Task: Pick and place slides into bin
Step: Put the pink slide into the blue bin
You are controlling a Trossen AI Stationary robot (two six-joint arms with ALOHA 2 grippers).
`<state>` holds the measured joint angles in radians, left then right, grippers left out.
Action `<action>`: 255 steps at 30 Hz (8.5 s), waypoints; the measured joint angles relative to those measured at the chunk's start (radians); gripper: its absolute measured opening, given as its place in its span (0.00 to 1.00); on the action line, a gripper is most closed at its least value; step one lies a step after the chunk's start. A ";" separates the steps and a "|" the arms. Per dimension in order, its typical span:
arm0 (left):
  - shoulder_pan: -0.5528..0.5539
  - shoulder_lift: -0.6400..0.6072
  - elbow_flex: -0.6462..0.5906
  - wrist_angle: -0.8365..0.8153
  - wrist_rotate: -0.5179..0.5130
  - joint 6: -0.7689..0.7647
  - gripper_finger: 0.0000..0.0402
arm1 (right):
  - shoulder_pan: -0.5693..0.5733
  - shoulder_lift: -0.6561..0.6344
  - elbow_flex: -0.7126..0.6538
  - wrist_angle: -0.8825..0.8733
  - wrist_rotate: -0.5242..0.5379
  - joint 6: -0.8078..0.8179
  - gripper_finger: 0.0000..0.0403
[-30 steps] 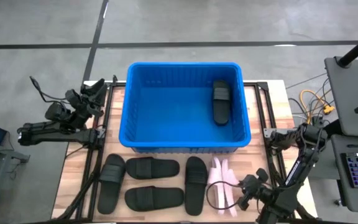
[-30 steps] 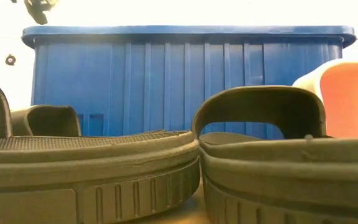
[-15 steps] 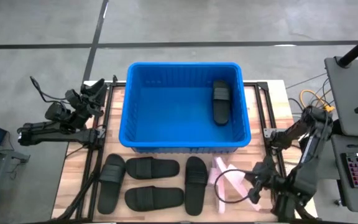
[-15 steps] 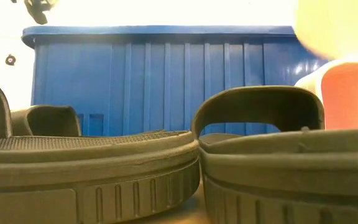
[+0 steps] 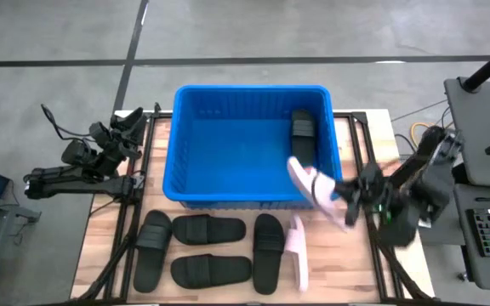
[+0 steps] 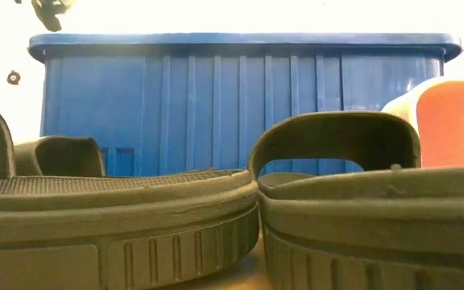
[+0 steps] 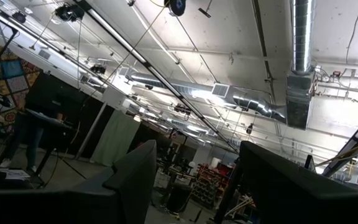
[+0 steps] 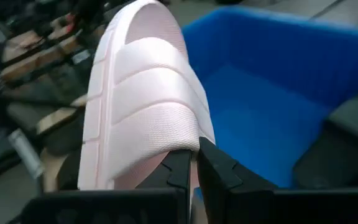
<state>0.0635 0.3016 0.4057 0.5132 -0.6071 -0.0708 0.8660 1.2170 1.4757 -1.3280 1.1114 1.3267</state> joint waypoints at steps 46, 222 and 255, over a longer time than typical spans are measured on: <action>0.000 -0.042 0.001 -0.001 0.000 0.026 0.54 | -1.070 0.843 0.582 -0.212 -0.314 -0.567 0.03; 0.000 -0.049 0.000 -0.037 0.079 -0.001 0.54 | -1.014 0.699 0.778 0.387 -0.850 -1.436 0.02; 0.000 -0.048 -0.001 -0.136 0.080 0.001 0.54 | -0.291 0.741 0.771 0.001 -0.674 -0.962 0.57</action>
<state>0.0639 0.2531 0.4049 0.3771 -0.5274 -0.0696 0.5751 1.9575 2.2463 -1.3273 0.4378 0.3643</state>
